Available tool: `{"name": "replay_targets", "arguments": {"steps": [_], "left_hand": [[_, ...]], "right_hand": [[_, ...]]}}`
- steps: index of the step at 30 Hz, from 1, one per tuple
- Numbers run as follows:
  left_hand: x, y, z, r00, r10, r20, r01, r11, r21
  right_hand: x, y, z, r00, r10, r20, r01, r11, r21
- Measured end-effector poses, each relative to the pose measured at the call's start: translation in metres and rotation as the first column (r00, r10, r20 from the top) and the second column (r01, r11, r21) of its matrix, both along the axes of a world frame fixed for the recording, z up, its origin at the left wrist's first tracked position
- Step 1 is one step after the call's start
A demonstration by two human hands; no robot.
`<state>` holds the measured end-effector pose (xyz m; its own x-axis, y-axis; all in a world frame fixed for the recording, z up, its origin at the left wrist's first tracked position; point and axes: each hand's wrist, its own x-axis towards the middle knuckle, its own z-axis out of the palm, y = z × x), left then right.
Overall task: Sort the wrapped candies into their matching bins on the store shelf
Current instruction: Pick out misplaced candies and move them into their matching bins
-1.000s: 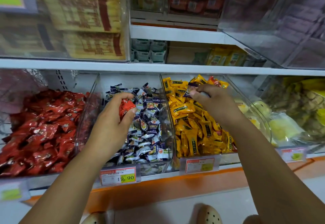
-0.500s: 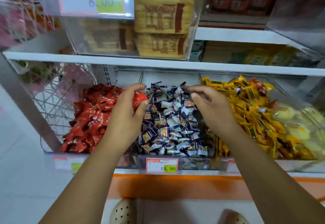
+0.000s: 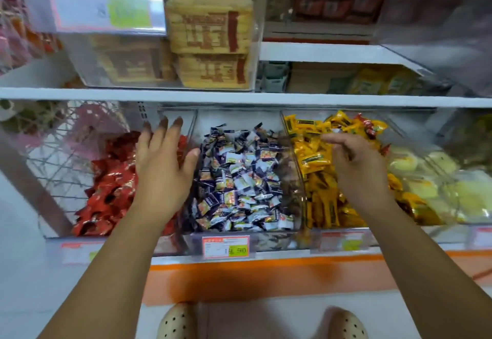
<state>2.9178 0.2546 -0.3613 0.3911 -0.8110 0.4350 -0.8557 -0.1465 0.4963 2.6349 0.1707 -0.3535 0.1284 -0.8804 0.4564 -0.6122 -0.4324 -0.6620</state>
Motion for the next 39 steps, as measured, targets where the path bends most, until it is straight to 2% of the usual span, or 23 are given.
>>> {"name": "replay_targets", "arguments": {"steps": [3, 5, 7, 11, 15, 20, 23, 31, 35, 39], "left_hand": [[-0.05, -0.003, 0.003, 0.97, -0.242, -0.004, 0.242, 0.97, 0.003], [-0.081, -0.009, -0.002, 0.911, -0.406, -0.069, 0.409, 0.912, 0.042], [-0.105, -0.019, -0.009, 0.859, -0.501, -0.106, 0.51, 0.856, 0.087], [-0.13, -0.038, -0.018, 0.828, -0.544, -0.133, 0.559, 0.818, 0.133], [-0.135, -0.051, -0.022, 0.836, -0.529, -0.149, 0.547, 0.825, 0.14], [-0.13, -0.057, -0.023, 0.825, -0.535, -0.184, 0.562, 0.811, 0.161], [-0.126, -0.057, -0.021, 0.824, -0.541, -0.165, 0.564, 0.808, 0.168], [-0.125, -0.059, -0.019, 0.828, -0.538, -0.159, 0.561, 0.807, 0.185], [-0.127, -0.057, -0.018, 0.825, -0.534, -0.187, 0.563, 0.806, 0.182], [-0.128, -0.055, -0.019, 0.82, -0.527, -0.223, 0.565, 0.807, 0.172]], "right_hand": [[-0.032, -0.015, -0.009, 0.985, -0.136, -0.109, 0.143, 0.988, 0.058], [-0.046, -0.025, -0.011, 0.975, -0.174, -0.135, 0.191, 0.974, 0.125], [-0.052, -0.035, -0.009, 0.971, -0.174, -0.163, 0.2, 0.967, 0.158], [-0.047, -0.063, -0.005, 0.97, -0.112, -0.216, 0.151, 0.973, 0.174], [-0.038, -0.094, -0.008, 0.954, -0.046, -0.297, 0.112, 0.971, 0.211], [-0.024, -0.132, -0.019, 0.882, 0.018, -0.47, 0.081, 0.979, 0.189], [-0.02, -0.144, -0.019, 0.818, 0.049, -0.573, 0.101, 0.968, 0.228], [-0.019, -0.138, -0.013, 0.876, 0.099, -0.472, 0.042, 0.959, 0.279], [-0.019, -0.134, -0.019, 0.909, 0.057, -0.412, 0.053, 0.967, 0.25], [-0.024, -0.128, -0.018, 0.973, -0.008, -0.232, 0.06, 0.974, 0.218]]}}
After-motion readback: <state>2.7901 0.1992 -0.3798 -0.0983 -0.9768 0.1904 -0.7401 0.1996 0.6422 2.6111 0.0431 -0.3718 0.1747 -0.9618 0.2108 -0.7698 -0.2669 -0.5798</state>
